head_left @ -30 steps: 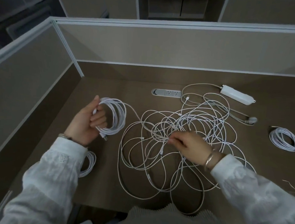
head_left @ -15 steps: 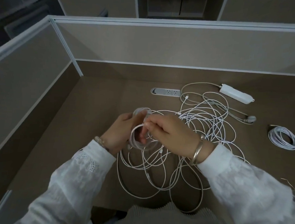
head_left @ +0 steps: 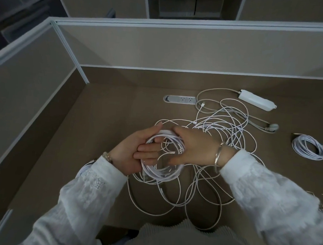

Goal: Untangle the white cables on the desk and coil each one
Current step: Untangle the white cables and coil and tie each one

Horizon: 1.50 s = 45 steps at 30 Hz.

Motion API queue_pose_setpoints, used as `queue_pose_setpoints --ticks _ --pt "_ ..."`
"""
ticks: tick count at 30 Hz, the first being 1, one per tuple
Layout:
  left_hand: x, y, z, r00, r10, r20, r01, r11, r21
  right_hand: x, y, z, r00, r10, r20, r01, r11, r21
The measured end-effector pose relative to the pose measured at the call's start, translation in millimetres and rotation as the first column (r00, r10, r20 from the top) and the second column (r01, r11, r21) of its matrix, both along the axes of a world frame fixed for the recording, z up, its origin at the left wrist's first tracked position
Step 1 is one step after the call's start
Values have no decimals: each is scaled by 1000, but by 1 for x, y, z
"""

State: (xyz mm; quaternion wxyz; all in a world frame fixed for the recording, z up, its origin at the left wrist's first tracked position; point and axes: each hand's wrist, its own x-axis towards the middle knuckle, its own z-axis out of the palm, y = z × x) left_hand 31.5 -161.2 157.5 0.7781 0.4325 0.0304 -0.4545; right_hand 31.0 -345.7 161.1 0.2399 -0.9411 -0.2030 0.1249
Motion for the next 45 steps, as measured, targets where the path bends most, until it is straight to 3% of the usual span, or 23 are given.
queue_pose_setpoints --ticks 4,11,14,18,21,23,26,31,33,34,35,37,41,45 --pt "-5 -5 1 1000 14 -26 -12 998 65 1 3 -20 991 -125 57 126 992 -22" --pt "-12 -4 1 996 -78 45 69 981 181 18 -16 -24 998 -46 -32 48 996 72" --pt "-10 -3 2 1000 -14 26 9 987 159 16 -17 -31 993 -101 -61 112 972 208" --pt "-1 14 2 994 93 -53 -87 991 105 7 -30 -32 949 -106 -296 254 815 520" --pt "9 38 7 980 193 -45 -189 979 79 -1 -49 -42 931 -88 -353 285 782 555" --pt "21 63 7 973 225 -52 -226 974 -13 -5 -55 -55 938 -87 -336 263 808 527" --pt "40 101 15 991 74 -114 -113 916 -386 -9 -62 -78 941 -131 -313 267 853 448" --pt "60 139 19 988 146 -40 -149 892 -428 -15 -66 -101 907 -215 -361 377 798 471" --pt "62 135 17 965 260 -38 -255 896 -363 -19 -58 -102 912 -282 -298 395 802 448" --pt "60 129 16 921 390 -7 -378 889 -258 -19 -54 -102 922 -306 -238 381 828 412" --pt "58 122 16 851 520 70 -510 851 -126 -21 -49 -97 938 -309 -160 346 872 347" --pt "54 103 16 751 621 227 -640 768 16 -25 -38 -82 971 -241 2 237 955 181" --pt "51 69 -1 680 590 435 -695 708 126 -34 -6 -36 992 -19 122 29 997 -75" --pt "44 42 -18 704 476 527 -662 707 247 -38 18 1 976 74 207 -82 996 30"
